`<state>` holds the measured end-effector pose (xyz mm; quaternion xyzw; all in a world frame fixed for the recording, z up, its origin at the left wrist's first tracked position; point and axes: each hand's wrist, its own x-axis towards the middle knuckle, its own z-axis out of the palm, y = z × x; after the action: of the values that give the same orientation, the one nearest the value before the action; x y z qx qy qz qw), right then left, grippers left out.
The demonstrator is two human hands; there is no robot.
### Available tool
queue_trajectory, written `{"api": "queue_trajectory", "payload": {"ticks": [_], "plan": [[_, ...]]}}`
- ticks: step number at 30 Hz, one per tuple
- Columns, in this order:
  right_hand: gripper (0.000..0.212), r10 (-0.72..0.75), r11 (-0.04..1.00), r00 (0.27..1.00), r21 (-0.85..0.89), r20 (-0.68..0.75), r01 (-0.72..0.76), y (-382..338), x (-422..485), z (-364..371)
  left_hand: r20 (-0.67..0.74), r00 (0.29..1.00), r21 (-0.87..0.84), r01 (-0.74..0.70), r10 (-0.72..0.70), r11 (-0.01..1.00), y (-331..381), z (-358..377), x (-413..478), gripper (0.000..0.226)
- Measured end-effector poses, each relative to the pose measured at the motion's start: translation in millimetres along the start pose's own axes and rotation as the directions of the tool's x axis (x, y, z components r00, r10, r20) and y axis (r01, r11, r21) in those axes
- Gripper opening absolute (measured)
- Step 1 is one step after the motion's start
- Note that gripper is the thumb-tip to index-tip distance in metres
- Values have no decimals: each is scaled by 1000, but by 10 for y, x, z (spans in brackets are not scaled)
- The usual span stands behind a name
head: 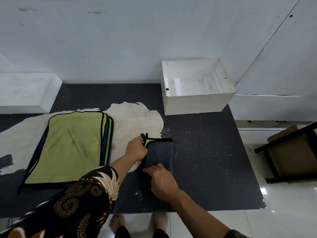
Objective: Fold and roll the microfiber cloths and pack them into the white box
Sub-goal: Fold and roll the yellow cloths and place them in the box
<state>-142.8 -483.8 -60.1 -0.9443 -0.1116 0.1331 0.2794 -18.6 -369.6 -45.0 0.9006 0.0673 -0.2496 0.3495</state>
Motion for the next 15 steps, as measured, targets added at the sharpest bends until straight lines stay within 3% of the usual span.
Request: {"api": "queue_trajectory", "payload": {"ticks": [1, 3, 5, 6, 7, 9, 15], "plan": [[57, 15, 999, 1000, 41, -20, -14, 2, -21, -23, -3, 1000, 25, 2, -1, 1000, -1, -2, -20, 47], [42, 132, 984, 969, 142, -210, -103, 40, -59, -86, -19, 1000, 96, 1, 1, 995, -6, -1, -57, 50], [26, 372, 923, 826, 265, -423, -280, 134, -99, -182, -30, 1000, 123, -1, 5, 992, -13, 7, -113, 53], [21, 491, 867, 751, 330, -442, -373, 180, -118, -249, -28, 1000, 117, 2, 1, 993, -30, 19, -135, 55], [21, 578, 812, 712, 365, -399, -456, 225, -129, -299, -15, 1000, 114, 12, -11, 993, -44, 31, -164, 57], [27, 650, 753, 714, 345, -260, -560, 294, -129, -352, 29, 999, 128, 42, -46, 991, -68, 59, -218, 61], [31, 661, 735, 720, 373, -210, -566, 343, -113, -330, 59, 997, 101, 53, -59, 994, -104, 103, -318, 58]]}}
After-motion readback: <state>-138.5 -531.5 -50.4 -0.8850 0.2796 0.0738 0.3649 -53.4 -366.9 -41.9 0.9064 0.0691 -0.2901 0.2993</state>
